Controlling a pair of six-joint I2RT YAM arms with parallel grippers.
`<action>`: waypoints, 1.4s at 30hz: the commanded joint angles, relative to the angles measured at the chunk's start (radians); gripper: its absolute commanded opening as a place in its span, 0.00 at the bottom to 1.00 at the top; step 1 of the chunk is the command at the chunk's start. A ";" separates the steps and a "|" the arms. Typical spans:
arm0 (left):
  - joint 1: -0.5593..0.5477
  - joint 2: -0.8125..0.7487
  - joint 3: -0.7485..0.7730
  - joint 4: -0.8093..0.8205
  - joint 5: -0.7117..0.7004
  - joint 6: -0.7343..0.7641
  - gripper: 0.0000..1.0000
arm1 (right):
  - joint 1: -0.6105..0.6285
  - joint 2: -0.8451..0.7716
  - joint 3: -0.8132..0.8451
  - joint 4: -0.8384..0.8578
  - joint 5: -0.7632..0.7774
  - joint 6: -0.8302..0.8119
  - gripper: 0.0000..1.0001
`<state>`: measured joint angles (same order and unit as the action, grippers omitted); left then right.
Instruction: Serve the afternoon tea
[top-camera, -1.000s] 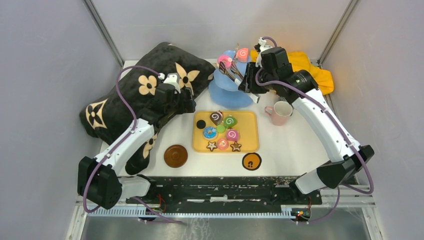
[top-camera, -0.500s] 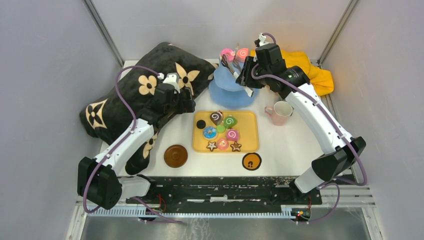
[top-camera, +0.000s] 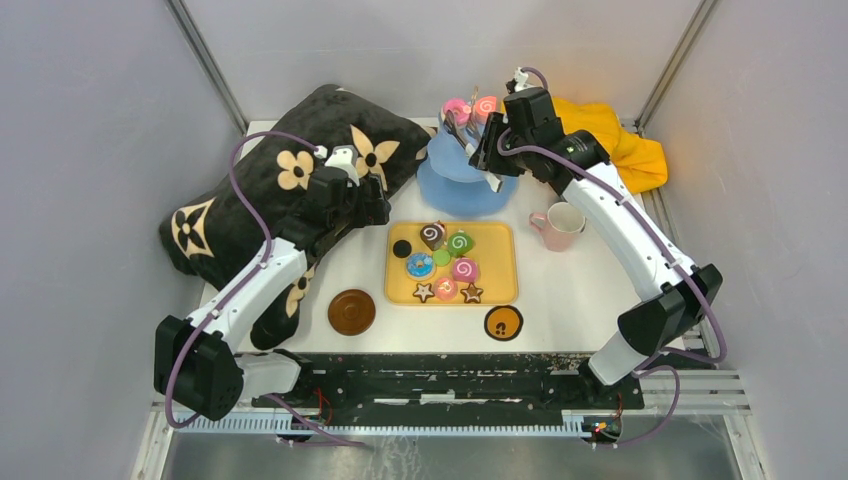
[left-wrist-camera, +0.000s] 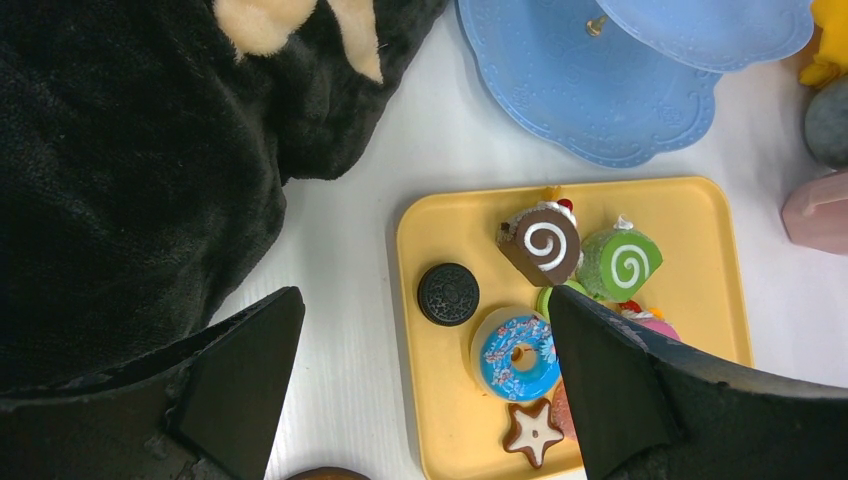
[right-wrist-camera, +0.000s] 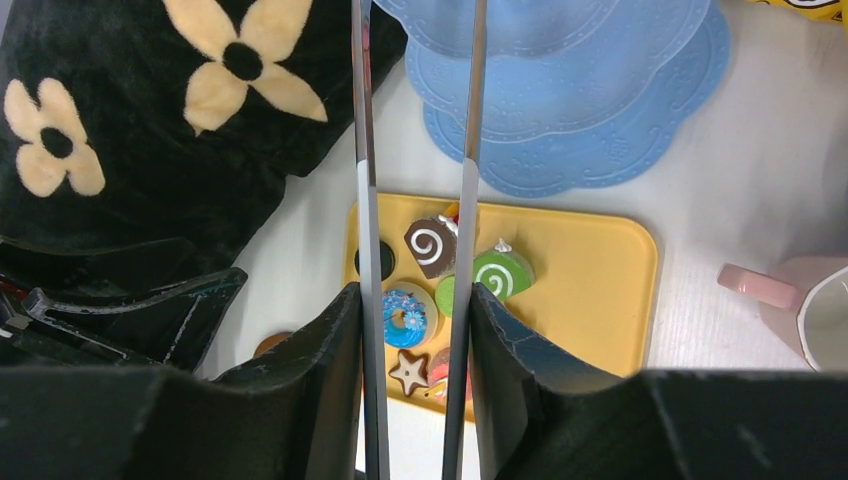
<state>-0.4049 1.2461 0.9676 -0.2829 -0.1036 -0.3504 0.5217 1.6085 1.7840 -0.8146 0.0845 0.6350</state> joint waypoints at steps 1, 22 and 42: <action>0.006 -0.034 0.002 0.027 -0.019 0.025 0.99 | 0.002 -0.004 0.035 0.082 0.014 0.013 0.27; 0.007 -0.021 0.012 0.031 0.001 0.020 0.99 | 0.002 -0.035 0.025 0.070 0.013 0.008 0.50; 0.006 -0.041 0.003 0.026 -0.002 0.017 0.99 | 0.003 -0.148 -0.051 0.067 -0.048 0.011 0.52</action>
<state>-0.4030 1.2427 0.9676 -0.2829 -0.1024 -0.3504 0.5220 1.5188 1.7500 -0.8101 0.0689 0.6422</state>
